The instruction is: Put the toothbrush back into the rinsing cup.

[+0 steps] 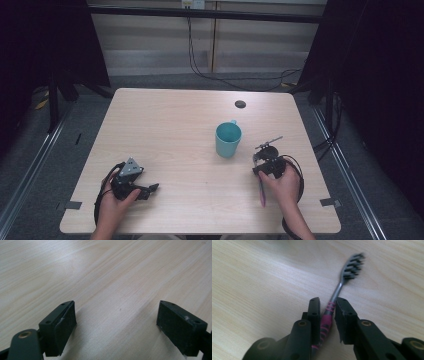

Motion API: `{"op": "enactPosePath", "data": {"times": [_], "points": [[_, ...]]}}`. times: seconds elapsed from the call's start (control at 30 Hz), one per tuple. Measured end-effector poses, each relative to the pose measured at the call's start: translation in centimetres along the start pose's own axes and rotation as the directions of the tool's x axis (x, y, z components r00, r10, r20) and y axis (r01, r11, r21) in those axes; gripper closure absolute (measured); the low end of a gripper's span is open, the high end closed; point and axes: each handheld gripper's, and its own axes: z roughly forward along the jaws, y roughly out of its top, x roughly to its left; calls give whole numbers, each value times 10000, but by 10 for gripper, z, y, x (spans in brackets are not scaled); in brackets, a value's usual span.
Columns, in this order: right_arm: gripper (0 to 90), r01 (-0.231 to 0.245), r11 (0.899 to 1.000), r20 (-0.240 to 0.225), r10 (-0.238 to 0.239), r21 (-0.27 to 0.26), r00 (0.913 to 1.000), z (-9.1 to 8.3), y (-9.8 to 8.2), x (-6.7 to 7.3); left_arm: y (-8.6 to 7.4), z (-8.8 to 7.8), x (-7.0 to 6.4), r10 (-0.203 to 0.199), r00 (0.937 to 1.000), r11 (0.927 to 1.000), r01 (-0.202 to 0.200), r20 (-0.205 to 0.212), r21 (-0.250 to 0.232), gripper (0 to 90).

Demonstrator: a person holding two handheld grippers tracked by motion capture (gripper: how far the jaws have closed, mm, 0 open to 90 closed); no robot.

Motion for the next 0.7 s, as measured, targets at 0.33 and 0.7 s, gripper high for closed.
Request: {"op": "enactPosePath", "data": {"times": [0.33,0.7], "points": [[802,80,9996,39,-81,278,10000,1,4,-2,0,0,0,6,10000,10000,-6,-5,11,155],[812,15,9988,231,-26,486,9997,1,8,3,0,0,0,6,10000,10000,-6,-7,17,155]]}}
